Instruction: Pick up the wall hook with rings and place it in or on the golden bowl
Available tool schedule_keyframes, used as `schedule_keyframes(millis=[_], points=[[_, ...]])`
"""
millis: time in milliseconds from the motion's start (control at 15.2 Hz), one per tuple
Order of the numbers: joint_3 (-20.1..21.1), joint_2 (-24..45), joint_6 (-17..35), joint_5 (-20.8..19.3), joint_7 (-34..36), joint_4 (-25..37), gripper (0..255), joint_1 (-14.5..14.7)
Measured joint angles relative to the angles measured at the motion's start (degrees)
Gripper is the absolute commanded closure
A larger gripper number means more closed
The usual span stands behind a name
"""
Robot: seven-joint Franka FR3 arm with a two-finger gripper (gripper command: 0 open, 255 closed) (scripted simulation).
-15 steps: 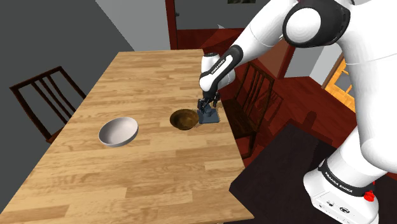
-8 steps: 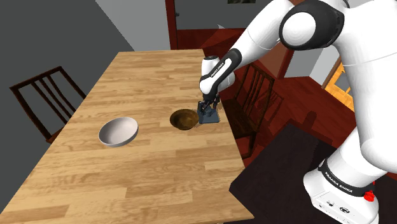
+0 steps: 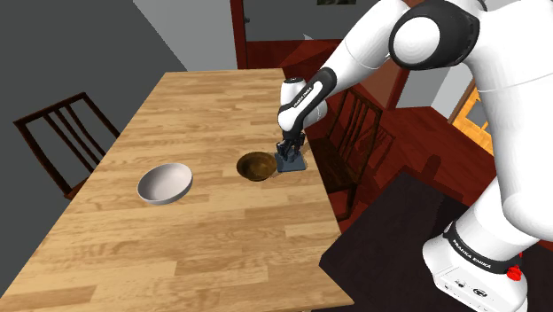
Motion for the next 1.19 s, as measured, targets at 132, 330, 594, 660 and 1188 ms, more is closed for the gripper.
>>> schedule_keyframes(millis=[132,330,594,660,1188], points=[[0.0,0.0,0.03,0.0,0.02,0.0,255,0.01],[-0.01,-0.31,-0.21,-0.01,-0.03,-0.13,255,-0.02],[-0.07,-2.6,-1.96,-0.07,0.07,-0.74,255,0.1],[-0.08,-3.27,-2.18,-0.08,0.04,-1.18,255,0.09],[-0.18,-7.78,-6.39,-0.17,-0.04,-1.48,255,0.08]])
